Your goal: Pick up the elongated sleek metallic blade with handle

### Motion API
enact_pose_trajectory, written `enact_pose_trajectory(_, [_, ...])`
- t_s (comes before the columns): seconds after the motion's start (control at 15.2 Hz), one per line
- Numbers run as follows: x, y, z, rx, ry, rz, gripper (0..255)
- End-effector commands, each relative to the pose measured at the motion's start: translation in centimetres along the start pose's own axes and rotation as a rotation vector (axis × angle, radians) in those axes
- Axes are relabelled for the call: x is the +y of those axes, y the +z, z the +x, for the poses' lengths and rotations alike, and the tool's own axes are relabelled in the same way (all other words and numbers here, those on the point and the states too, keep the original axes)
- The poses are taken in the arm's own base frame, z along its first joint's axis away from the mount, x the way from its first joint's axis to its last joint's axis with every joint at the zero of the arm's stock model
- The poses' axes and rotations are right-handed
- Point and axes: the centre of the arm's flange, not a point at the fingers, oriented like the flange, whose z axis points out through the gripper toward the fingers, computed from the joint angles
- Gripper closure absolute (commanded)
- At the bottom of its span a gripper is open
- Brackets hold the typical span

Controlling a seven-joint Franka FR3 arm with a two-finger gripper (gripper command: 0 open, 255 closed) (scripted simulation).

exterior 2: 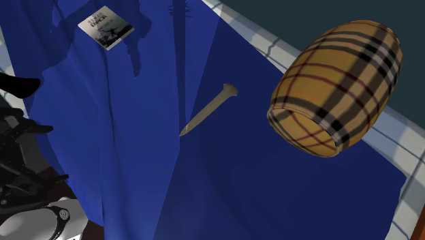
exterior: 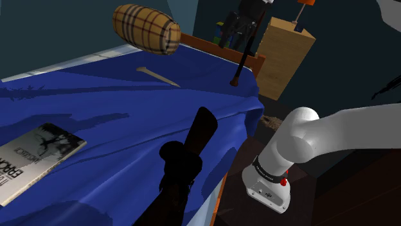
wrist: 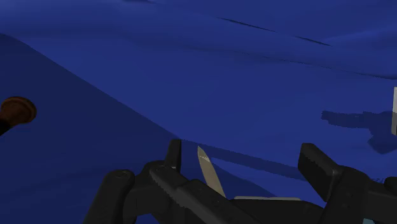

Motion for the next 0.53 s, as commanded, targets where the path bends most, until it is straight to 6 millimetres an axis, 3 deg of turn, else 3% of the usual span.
enact_pose_trajectory(0.0, [0.0, 0.0, 0.0, 0.0, 0.0, 0.0, 0])
enact_pose_trajectory(0.46, [-0.8, 6.1, 7.6, -0.045, -0.081, -0.036, 0])
